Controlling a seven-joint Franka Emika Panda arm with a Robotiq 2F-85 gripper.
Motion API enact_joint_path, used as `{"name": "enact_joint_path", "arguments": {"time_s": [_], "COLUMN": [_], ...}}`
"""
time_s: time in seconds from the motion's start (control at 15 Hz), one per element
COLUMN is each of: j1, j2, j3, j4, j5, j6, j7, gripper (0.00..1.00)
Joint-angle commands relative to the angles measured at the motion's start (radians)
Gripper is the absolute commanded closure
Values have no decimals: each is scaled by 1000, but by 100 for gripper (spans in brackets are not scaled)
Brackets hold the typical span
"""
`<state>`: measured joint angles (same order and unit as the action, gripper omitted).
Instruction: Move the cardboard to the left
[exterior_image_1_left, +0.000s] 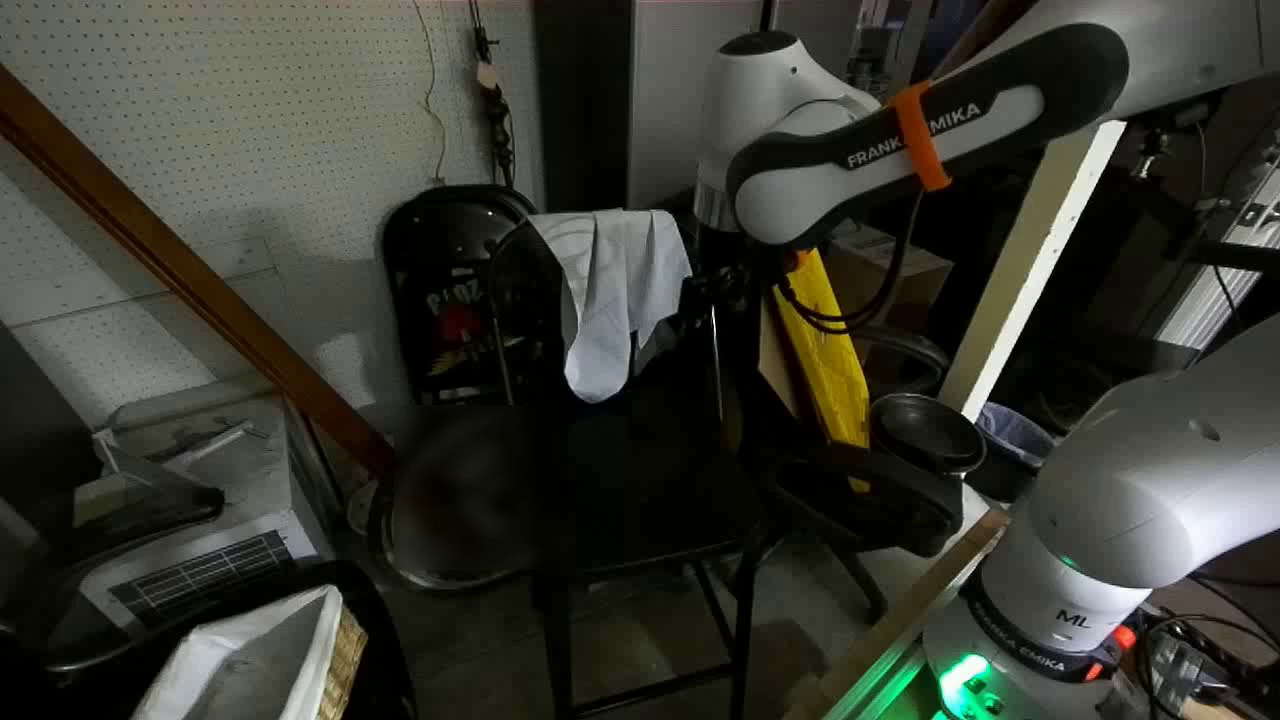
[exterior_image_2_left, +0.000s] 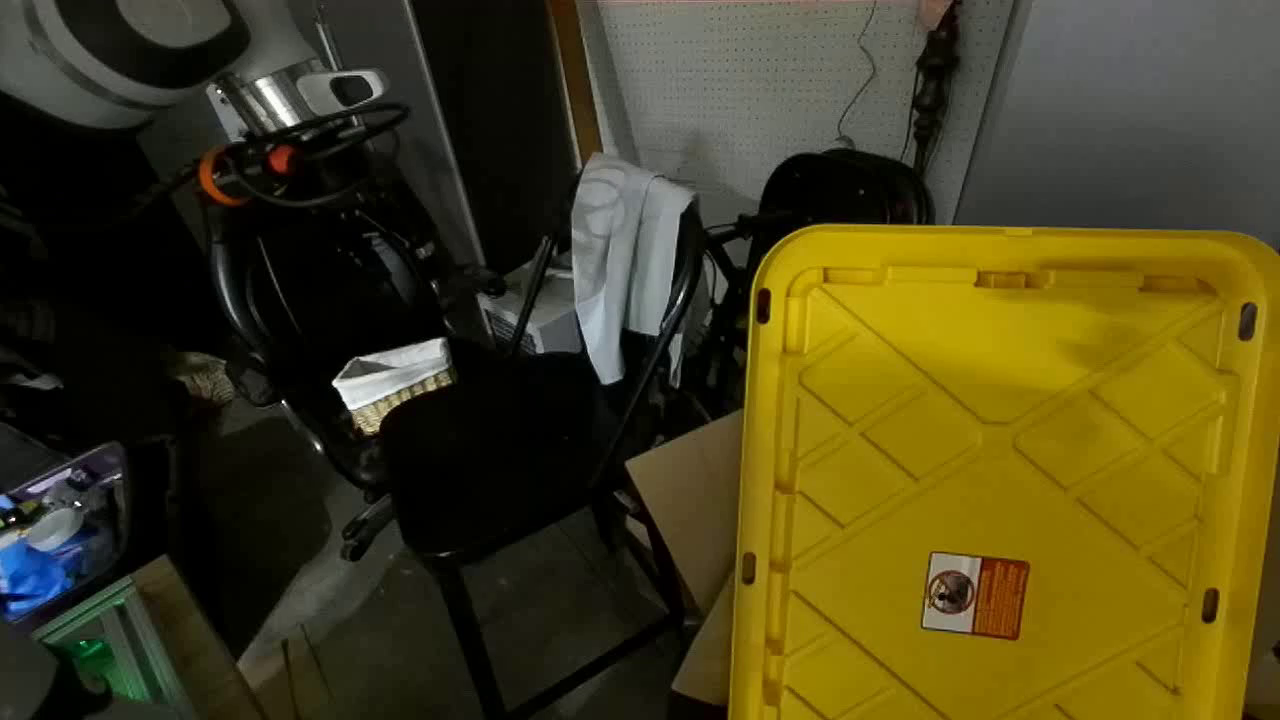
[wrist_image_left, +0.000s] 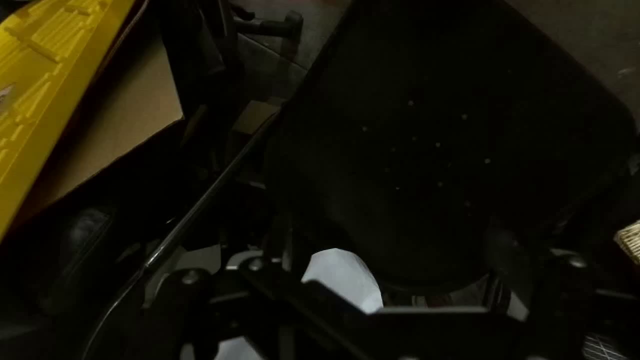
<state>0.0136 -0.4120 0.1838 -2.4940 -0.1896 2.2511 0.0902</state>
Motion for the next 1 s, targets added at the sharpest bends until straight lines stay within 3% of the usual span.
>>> {"name": "enact_joint_path", "arguments": {"time_s": [0.0, 0.47, 0.93], "j1": [18, 18, -60], "j2": [1, 1, 258], "j3": [-17, -17, -48], "j4": [2, 2, 86], "j5": [-8, -8, -11], "j6": [-4, -4, 11], "j7": [6, 6, 254], "gripper": [0, 0, 0]}}
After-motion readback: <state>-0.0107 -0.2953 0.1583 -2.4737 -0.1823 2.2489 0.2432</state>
